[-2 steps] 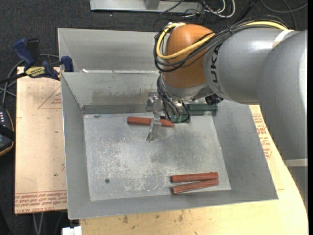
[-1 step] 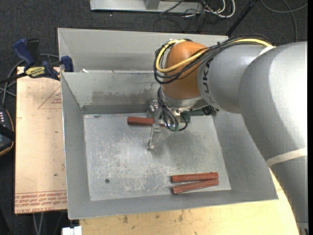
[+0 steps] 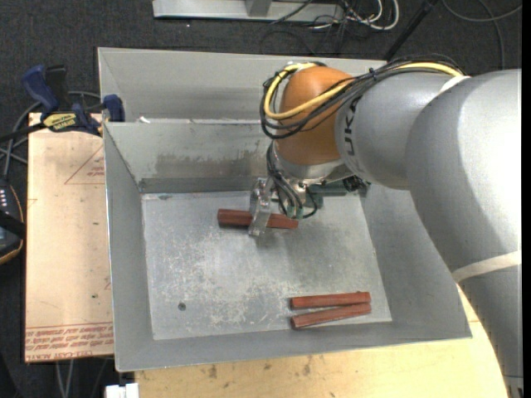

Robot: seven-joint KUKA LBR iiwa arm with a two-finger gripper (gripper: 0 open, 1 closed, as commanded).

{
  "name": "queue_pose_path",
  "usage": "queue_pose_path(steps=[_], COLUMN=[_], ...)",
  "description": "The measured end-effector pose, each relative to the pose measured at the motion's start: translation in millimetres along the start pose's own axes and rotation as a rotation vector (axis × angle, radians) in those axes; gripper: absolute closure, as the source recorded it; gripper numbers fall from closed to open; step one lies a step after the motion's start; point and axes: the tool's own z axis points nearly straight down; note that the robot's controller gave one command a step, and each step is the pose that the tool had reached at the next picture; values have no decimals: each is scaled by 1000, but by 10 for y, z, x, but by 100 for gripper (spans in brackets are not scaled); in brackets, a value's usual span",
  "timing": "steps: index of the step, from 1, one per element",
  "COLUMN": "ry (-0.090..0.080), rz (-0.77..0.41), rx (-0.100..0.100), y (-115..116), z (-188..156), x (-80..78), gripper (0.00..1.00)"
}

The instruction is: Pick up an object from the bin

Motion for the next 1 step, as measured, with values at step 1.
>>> queue_pose_path(steps=[1], ry=[-10], rz=[-81], rx=[-2], y=[354], z=[-1904], x=[134], gripper=[100])
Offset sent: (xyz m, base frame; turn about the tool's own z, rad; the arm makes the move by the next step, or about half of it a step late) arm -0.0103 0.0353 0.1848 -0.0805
